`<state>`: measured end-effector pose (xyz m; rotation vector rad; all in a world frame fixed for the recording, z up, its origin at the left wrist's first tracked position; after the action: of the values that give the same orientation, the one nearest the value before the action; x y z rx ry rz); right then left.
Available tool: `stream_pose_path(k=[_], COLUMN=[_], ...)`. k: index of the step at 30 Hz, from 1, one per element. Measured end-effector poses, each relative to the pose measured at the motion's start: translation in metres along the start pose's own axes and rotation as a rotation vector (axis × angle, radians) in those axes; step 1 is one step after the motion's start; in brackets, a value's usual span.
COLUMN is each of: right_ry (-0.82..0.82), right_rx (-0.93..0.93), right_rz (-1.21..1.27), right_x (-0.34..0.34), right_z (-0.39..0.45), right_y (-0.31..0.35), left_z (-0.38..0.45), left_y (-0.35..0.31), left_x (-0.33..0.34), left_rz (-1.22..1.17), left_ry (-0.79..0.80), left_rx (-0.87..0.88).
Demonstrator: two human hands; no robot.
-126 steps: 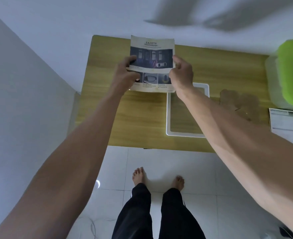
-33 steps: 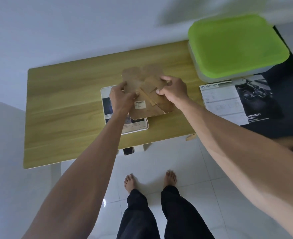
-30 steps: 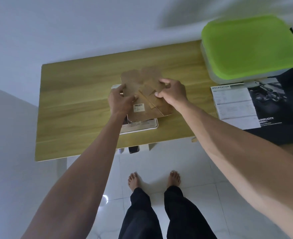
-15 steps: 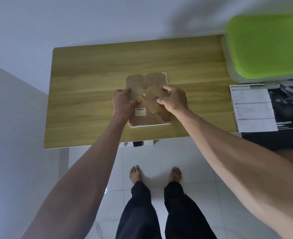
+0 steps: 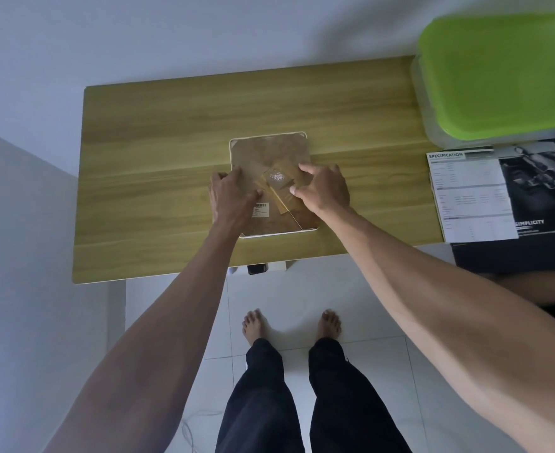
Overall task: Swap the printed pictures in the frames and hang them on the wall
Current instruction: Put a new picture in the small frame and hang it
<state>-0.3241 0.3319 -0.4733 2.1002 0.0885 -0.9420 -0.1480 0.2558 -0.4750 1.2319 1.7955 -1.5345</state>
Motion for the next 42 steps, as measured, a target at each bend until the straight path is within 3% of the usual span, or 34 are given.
stream_pose_path(k=[5, 14, 19, 31, 36, 39, 42], right_ry=[0.048, -0.024, -0.065, -0.004, 0.168, 0.325, 0.340], right_rx=[-0.006, -0.156, -0.051, -0.034, -0.008, 0.039, 0.040], right_rz=[-0.043, -0.125, 0.062, -0.050, -0.056, -0.088, -0.153], right_x=[0.004, 0.015, 0.011, 0.008, 0.001, -0.006, -0.006], right_z=[-0.005, -0.020, -0.017, -0.005, -0.001, 0.000, -0.002], right_y=[0.003, 0.014, -0.004, -0.012, -0.012, -0.012, -0.006], left_z=[0.000, 0.000, 0.001, 0.006, 0.006, 0.008, 0.007], left_y=[0.002, 0.002, 0.004, 0.006, 0.008, 0.005, 0.001], left_x=[-0.001, 0.000, 0.002, 0.003, 0.001, -0.003, -0.006], left_rz=[-0.024, -0.038, -0.048, -0.007, 0.049, 0.098, 0.176], left_ry=[0.003, 0.006, 0.006, 0.023, 0.074, 0.195, 0.308], left_rx=[-0.008, -0.004, -0.012, 0.000, -0.016, -0.004, -0.013])
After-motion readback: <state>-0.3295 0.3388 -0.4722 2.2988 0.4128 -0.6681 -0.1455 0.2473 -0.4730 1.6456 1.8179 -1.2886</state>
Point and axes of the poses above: each hand's wrist, its own z-axis towards the middle knuckle, its own x-axis out of the palm, y = z × x, the point moved 3 cm from there along z, towards the middle knuckle, and after that the axes turned 9 degrees about z, right-handed, at the moved point
